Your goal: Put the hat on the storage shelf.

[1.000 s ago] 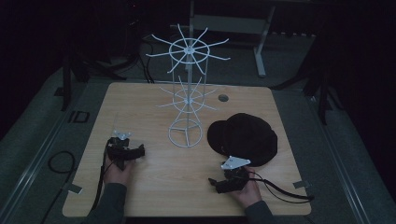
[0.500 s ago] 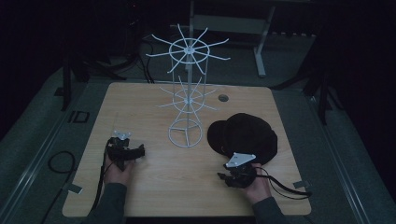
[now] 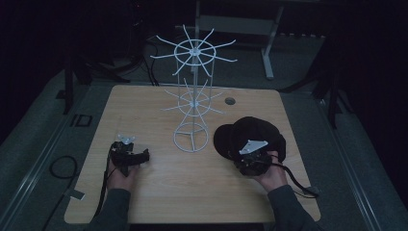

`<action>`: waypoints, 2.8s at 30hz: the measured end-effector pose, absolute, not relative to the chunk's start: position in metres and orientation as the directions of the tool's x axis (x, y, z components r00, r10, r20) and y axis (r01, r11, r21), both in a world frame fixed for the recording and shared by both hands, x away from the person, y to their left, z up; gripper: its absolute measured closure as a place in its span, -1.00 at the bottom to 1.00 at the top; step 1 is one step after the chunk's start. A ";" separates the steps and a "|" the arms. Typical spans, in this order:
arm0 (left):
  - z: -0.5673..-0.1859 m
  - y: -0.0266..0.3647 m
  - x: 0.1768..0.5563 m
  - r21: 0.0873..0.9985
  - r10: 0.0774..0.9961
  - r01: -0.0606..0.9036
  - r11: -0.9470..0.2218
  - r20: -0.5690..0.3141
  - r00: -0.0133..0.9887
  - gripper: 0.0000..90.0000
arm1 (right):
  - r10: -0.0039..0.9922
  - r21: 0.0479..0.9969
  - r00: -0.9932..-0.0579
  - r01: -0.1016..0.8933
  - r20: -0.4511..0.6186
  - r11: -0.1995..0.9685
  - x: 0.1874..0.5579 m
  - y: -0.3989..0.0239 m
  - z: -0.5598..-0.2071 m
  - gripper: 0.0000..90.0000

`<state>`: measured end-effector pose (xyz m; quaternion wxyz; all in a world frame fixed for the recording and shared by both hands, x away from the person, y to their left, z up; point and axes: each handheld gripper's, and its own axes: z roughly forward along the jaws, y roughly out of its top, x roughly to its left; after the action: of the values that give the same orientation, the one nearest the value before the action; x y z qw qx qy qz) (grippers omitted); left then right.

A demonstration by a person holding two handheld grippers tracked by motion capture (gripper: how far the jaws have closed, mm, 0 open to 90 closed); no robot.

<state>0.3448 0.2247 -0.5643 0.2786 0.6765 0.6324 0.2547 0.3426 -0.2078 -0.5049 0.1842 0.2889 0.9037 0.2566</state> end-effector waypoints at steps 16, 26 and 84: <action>-0.564 0.224 0.345 0.699 0.997 0.714 -0.047 -0.008 0.073 -0.77 | 0.616 0.485 -0.783 0.509 -0.082 0.711 0.374 -0.205 -0.530 0.43; -0.564 0.224 0.345 0.699 0.997 0.714 -0.047 -0.009 0.074 -0.77 | 0.605 0.535 -0.782 0.452 -0.147 0.714 0.380 -0.205 -0.515 0.71; -0.564 0.224 0.345 0.700 0.997 0.713 -0.046 -0.008 0.072 -0.77 | 0.632 0.882 -0.775 0.314 0.024 0.351 0.451 -0.228 -0.333 0.69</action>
<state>0.3449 0.2244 -0.5641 0.2795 0.6768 0.6317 0.2548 0.4506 -0.2280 -0.3328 0.1627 0.2936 0.8056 0.4881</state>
